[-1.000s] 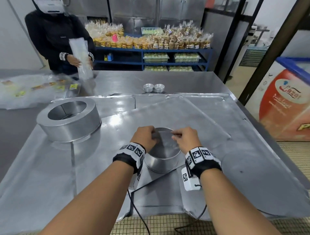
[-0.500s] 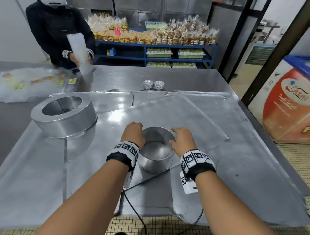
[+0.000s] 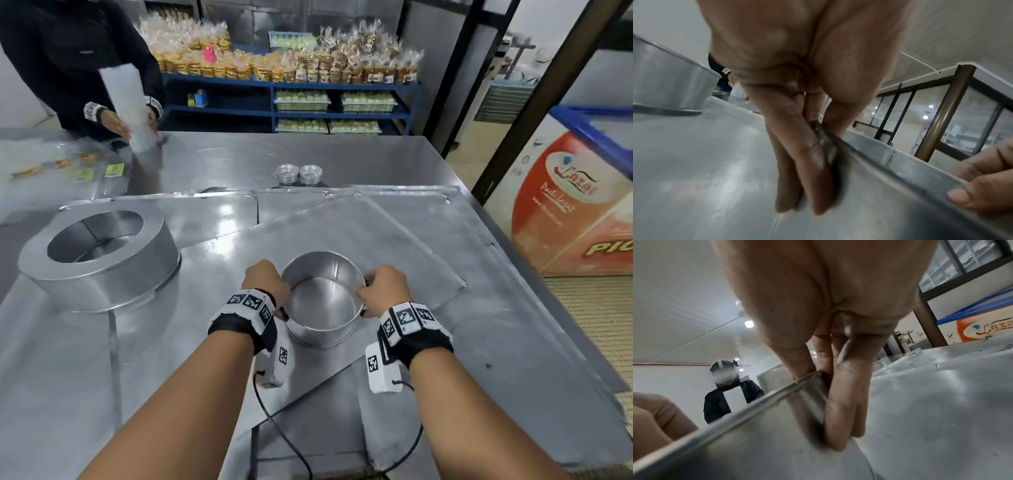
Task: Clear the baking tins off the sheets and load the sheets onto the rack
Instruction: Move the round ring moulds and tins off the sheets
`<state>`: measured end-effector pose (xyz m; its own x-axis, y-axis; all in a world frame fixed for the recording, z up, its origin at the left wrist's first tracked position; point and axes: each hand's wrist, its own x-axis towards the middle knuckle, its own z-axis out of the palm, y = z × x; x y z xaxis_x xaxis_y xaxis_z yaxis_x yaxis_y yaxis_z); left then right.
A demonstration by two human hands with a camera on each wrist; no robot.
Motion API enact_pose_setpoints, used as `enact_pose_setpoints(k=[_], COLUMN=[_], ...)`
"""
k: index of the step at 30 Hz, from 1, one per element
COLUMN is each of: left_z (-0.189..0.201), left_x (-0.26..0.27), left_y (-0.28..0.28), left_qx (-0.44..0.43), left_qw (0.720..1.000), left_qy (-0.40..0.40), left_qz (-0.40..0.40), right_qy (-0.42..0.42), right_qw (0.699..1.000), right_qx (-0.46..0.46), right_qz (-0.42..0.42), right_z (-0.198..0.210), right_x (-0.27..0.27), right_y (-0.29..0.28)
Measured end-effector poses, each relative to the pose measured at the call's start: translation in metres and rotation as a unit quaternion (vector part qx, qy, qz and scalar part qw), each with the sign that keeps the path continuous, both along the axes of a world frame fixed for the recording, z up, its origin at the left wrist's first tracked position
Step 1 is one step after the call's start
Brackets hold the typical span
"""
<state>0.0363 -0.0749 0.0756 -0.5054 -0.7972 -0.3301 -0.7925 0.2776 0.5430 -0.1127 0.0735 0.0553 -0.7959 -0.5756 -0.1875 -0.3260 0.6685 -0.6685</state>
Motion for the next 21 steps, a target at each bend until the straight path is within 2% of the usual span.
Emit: enact_pose_setpoints(k=[5, 9, 13, 17, 21], left_z=[0.001, 0.001, -0.007, -0.012, -0.013], left_x=[-0.007, -0.009, -0.016, -0.027, -0.055], left_y=[-0.011, -0.01, -0.008, -0.011, -0.026], left_qx=[0.036, 0.052, 0.12, 0.182, 0.18], left_qw=[0.994, 0.981, 0.942, 0.928, 0.928], left_qy=[0.098, 0.169, 0.275, 0.285, 0.292], left_qz=[0.04, 0.077, 0.15, 0.155, 0.145], right_qy=[-0.03, -0.153, -0.203, -0.209, -0.207], right_qw=[0.994, 0.969, 0.929, 0.908, 0.898], right_qx=[-0.067, -0.141, -0.241, -0.285, -0.315], right_qz=[-0.076, -0.136, -0.194, -0.223, -0.228], right_z=[-0.005, -0.002, -0.002, -0.001, 0.002], right_x=[0.0, 0.013, 0.02, 0.007, -0.013], right_y=[-0.007, -0.01, -0.017, -0.024, -0.037])
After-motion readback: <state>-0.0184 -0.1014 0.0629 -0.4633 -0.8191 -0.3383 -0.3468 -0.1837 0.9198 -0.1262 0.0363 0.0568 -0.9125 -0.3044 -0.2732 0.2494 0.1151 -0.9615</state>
